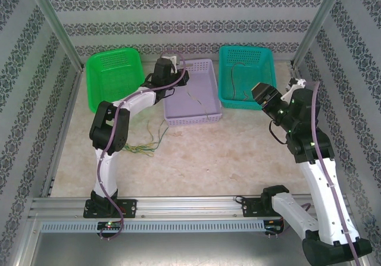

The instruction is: Untangle the cables

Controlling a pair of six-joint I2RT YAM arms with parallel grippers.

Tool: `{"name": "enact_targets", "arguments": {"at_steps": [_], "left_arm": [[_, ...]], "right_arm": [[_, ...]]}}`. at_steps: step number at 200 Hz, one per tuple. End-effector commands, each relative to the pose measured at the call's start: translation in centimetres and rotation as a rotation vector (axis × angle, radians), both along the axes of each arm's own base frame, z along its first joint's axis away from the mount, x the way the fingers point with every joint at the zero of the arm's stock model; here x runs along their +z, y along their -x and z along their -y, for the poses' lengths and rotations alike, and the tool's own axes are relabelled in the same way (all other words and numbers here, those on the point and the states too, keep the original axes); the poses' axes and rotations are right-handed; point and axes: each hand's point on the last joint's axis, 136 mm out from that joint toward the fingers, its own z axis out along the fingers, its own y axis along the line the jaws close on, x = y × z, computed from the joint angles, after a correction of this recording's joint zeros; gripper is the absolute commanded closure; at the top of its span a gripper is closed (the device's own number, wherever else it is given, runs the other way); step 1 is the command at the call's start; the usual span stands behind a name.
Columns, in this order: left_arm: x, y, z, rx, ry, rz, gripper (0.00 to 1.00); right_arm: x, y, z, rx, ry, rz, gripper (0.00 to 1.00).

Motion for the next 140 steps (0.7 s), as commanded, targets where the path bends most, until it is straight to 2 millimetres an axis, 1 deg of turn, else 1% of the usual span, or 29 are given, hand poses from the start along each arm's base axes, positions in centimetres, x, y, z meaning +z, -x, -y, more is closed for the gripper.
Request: {"name": "enact_targets", "arguments": {"at_steps": [1,20,30,43,58,72,76,78,82,105,140], "left_arm": [[4.3,-3.2,-1.9,0.106,-0.026,0.183,1.00],[6.1,-4.4,-1.6,0.116,-0.002,0.221,1.00],[6.5,-4.8,-1.2,0.110,0.006,0.228,1.00],[5.9,-5.0,-0.7,0.085,-0.002,0.217,1.00],[4.2,-4.5,-0.3,0.056,-0.023,0.186,1.00],[2.5,-3.5,-0.2,0.031,-0.025,0.152,1.00],[2.1,-3.1,-0.2,0.025,-0.020,0.145,1.00],[2.3,-2.9,-0.1,0.022,-0.015,0.147,1.00],[1.7,-2.5,-0.1,0.014,-0.011,0.136,1.00],[0.8,-0.1,0.4,-0.044,-0.001,0.106,1.00],[-0.8,3.3,1.5,-0.178,-0.003,0.065,1.00]], "right_arm": [[0.4,-0.1,-0.5,0.029,-0.012,0.008,0.38],[0.3,-0.1,-0.6,0.033,-0.015,0.002,0.38],[0.2,-0.1,-0.6,0.032,-0.017,-0.001,0.38],[0.1,0.0,-0.5,0.028,-0.020,-0.001,0.38],[0.0,0.2,-0.4,0.025,-0.024,-0.001,0.38],[-0.1,0.5,-0.3,0.019,-0.026,-0.002,0.38],[-0.2,0.5,-0.3,0.019,-0.027,-0.003,0.38],[-0.2,0.5,-0.3,0.018,-0.028,-0.003,0.38],[-0.3,0.6,-0.2,0.015,-0.030,-0.005,0.38],[-0.9,0.8,-0.2,0.010,-0.047,-0.015,0.38],[-1.8,0.7,-0.8,0.035,-0.077,-0.038,0.39]]}}
